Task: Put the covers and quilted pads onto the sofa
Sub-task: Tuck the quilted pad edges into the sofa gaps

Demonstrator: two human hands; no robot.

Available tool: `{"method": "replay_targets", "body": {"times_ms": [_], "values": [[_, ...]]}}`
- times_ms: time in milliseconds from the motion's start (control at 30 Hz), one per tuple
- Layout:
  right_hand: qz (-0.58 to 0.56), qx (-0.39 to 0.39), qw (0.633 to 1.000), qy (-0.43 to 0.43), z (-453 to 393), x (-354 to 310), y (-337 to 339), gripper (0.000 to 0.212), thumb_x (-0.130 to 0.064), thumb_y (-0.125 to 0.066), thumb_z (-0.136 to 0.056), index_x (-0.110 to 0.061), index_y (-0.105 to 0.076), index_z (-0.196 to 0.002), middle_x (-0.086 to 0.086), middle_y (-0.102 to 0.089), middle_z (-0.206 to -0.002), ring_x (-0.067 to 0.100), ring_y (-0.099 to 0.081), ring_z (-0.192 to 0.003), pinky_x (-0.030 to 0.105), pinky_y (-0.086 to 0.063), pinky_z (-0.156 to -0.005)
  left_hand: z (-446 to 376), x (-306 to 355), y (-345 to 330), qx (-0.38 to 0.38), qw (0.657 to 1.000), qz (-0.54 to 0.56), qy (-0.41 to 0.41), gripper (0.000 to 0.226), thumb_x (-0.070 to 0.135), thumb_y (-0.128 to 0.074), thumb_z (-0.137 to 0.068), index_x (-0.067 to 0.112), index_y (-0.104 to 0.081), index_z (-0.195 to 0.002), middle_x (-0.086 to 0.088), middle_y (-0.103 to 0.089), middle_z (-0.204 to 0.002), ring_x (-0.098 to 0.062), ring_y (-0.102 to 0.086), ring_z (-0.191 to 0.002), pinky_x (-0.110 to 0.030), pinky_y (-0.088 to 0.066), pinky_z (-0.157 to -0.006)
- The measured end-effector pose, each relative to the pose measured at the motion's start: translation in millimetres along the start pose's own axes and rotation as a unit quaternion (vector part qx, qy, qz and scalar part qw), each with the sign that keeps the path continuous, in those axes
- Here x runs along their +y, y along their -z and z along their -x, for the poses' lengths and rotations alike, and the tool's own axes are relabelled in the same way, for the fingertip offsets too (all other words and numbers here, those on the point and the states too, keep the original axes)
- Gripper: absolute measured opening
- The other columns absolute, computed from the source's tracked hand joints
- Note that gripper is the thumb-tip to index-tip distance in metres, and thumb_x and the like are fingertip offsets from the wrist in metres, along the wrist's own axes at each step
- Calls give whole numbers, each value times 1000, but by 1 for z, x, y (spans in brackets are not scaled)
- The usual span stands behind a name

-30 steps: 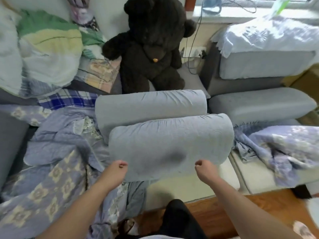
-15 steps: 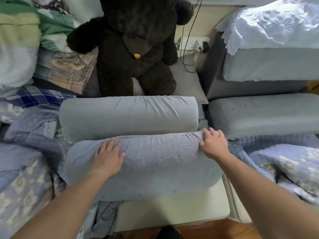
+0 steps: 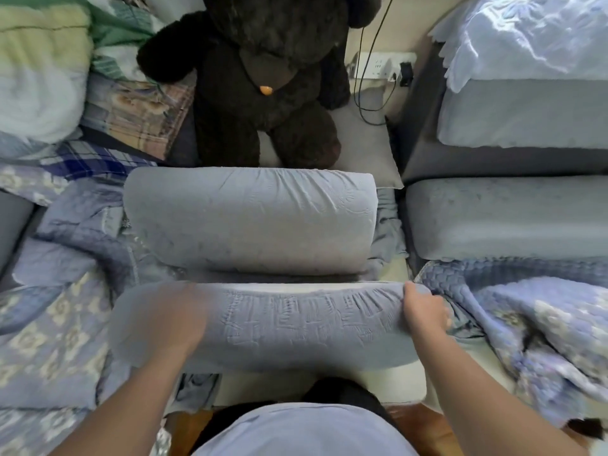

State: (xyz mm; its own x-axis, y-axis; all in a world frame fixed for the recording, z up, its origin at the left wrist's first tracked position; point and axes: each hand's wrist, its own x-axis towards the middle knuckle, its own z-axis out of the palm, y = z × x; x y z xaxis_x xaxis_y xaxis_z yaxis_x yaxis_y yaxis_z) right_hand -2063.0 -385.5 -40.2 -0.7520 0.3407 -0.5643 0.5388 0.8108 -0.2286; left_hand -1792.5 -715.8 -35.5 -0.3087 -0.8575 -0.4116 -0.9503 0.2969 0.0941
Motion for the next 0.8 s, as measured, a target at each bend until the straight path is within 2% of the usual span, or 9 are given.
{"method": "replay_targets", "body": {"times_ms": [100, 200, 233, 300, 433, 600, 700, 733, 800], "values": [[-31, -20, 999, -37, 2, 6, 0, 73, -60, -37, -88, -5, -55, -134, 20, -55, -137, 39, -50, -124, 41, -35, -89, -7, -17, 6, -4, 995, 51, 90, 53, 59, -31, -98, 43, -39, -148, -6, -6, -166, -33, 4, -151, -64, -2, -118], [-69, -8, 996, -53, 11, 12, -2, 66, -52, -45, -88, -2, -56, -130, 21, -59, -130, 42, -55, -116, 44, -41, -90, -16, -47, 19, -6, 958, 167, 232, 77, 59, -45, -94, 21, -22, -156, -20, -13, -162, -46, -18, -145, -63, -20, -116], [-73, -4, 996, -50, 15, 14, -1, 66, -51, -45, -89, -1, -55, -131, 22, -59, -131, 42, -55, -117, 44, -42, -93, -18, -58, 24, -2, 942, 218, 254, 81, 58, -49, -94, 13, -22, -156, -24, -21, -159, -48, -27, -140, -61, -27, -114], [-79, 10, 996, -43, 26, 15, 2, 68, -52, -45, -91, 1, -53, -133, 23, -56, -135, 43, -55, -120, 45, -43, -97, -19, -79, 29, 5, 920, 293, 260, 76, 55, -46, -98, 4, -30, -152, -26, -34, -153, -48, -38, -135, -56, -33, -110], [-57, 43, 997, -23, 59, 4, 3, 70, -53, -35, -91, 0, -54, -133, 25, -55, -136, 44, -53, -120, 49, -41, -97, 2, -113, 30, 62, 871, 380, 304, 76, 60, -35, -96, 4, -42, -146, -24, -45, -147, -46, -45, -129, -54, -34, -107], [-42, -3, 996, 76, 125, -35, -29, 67, -52, -35, -92, 1, -61, -124, 28, -59, -128, 45, -56, -115, 46, -44, -94, 46, -191, 50, 195, 830, 382, 357, 67, 52, -33, -101, 0, -44, -143, -29, -44, -146, -47, -43, -130, -53, -32, -107], [-13, -50, 989, 137, 186, -50, -64, 68, -50, -32, -91, 1, -61, -123, 28, -60, -127, 44, -57, -113, 46, -44, -92, 98, -262, 59, 246, 812, 369, 378, 49, 29, -32, -108, -5, -43, -142, -33, -40, -144, -49, -40, -132, -52, -28, -109], [3, -69, 985, 159, 210, -54, -76, 68, -49, -30, -92, 2, -61, -124, 28, -59, -129, 44, -56, -115, 46, -43, -93, 119, -288, 58, 257, 792, 384, 400, 48, 28, -30, -108, -4, -44, -141, -33, -42, -142, -48, -41, -132, -52, -30, -109], [28, -98, 972, 210, 263, -58, -104, 65, -47, -29, -94, 1, -61, -124, 28, -58, -130, 44, -56, -116, 46, -42, -96, 165, -340, 52, 290, 725, 416, 466, 54, 37, -31, -103, -1, -50, -136, -29, -48, -139, -46, -45, -129, -48, -34, -106]]}}
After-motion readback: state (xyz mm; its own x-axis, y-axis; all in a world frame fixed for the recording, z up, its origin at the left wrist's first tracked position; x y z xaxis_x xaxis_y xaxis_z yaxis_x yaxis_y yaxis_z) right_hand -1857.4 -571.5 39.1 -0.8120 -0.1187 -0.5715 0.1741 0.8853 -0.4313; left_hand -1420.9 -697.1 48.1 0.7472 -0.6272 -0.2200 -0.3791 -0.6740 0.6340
